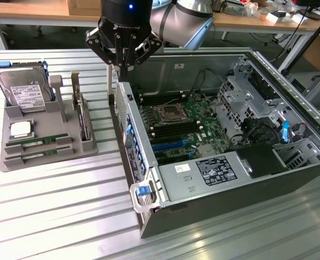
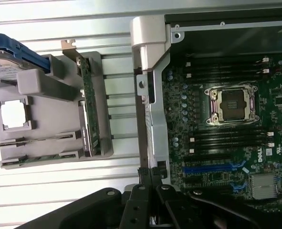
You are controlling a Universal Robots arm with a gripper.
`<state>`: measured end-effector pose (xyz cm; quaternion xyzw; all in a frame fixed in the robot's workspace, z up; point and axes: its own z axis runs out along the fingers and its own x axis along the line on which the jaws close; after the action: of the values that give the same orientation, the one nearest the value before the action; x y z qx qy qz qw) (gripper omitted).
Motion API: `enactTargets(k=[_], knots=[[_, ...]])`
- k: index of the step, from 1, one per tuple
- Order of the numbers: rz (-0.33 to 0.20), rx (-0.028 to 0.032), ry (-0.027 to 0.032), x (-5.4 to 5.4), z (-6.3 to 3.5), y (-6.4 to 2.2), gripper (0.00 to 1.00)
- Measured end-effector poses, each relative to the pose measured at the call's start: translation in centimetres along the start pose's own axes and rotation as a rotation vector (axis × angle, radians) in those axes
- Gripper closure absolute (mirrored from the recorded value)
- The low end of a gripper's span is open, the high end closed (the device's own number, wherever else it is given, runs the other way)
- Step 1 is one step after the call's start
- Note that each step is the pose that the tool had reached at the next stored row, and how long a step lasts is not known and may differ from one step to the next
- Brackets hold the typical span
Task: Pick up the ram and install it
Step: 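Reach for the ram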
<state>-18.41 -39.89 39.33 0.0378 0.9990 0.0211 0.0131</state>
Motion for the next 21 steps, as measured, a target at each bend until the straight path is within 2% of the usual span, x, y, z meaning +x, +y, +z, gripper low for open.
enactTargets(k=[21], knots=[[0.000, 0.0004, 0.0000, 2.0, -0.05, -0.15, 0.89]])
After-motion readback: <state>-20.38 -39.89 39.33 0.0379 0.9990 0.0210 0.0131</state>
